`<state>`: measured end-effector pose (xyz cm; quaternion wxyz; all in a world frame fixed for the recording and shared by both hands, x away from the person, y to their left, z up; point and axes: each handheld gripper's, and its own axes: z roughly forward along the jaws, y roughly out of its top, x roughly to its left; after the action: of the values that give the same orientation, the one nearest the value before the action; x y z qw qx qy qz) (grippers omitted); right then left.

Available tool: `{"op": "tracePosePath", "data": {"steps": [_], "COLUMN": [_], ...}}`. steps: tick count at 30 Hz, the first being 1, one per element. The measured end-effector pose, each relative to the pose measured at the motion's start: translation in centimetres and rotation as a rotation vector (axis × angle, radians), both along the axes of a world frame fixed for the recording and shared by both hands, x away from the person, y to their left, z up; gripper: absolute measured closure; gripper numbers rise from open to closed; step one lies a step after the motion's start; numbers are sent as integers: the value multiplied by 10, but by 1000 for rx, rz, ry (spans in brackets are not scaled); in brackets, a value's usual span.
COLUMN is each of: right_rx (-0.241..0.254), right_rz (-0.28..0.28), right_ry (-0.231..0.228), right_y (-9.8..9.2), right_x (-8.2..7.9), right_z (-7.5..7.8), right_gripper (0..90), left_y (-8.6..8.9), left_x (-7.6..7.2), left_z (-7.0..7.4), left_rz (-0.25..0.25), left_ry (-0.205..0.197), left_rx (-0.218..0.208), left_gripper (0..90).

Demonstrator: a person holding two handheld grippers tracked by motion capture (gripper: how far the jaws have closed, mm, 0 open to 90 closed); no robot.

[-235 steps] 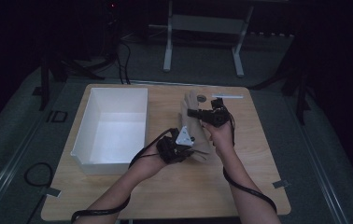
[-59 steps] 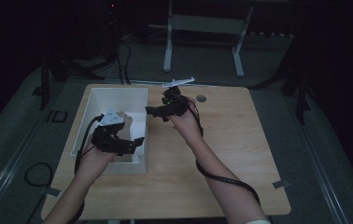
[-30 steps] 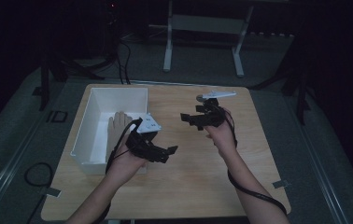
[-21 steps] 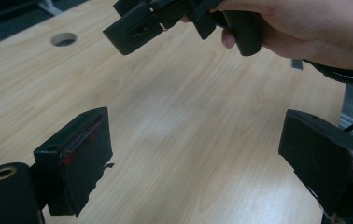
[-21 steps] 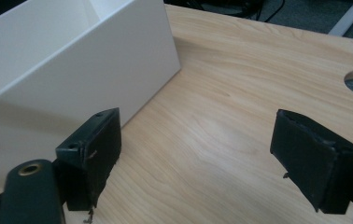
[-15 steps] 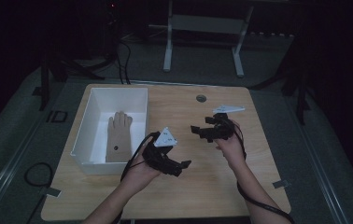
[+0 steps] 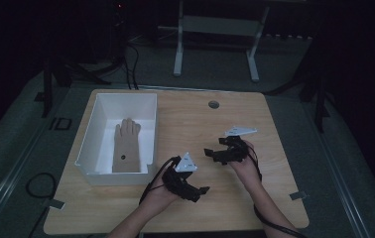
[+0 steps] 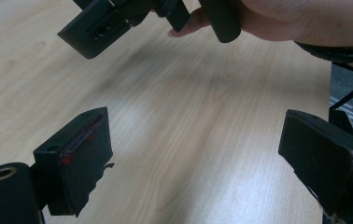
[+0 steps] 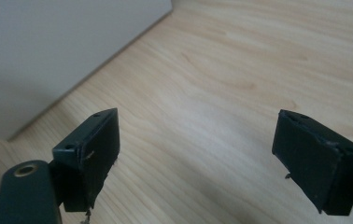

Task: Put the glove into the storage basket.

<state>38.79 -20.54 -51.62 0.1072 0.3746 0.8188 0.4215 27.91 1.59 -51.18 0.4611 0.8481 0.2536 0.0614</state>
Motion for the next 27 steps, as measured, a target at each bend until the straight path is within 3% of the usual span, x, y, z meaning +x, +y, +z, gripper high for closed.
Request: {"op": "tracePosePath", "data": {"steps": [7,17,27], "right_rx": [-18,-22,-32], "right_rz": [11,-9,-5], "right_ry": [-2,5,-23], "right_y": [-5,-19,-23], "right_x": [-5,-11,-17], "right_z": [-18,-35,-38], "right_gripper": [147,148,149], "left_y": [-4,-9,-13], "left_x": [-2,-6,-6], "left_z": [-18,-38,-52], "left_rz": [-7,-13,-18], "left_ry": [30,25,42], "left_rx": [-8,16,22], "left_gripper": [100,100,100]}}
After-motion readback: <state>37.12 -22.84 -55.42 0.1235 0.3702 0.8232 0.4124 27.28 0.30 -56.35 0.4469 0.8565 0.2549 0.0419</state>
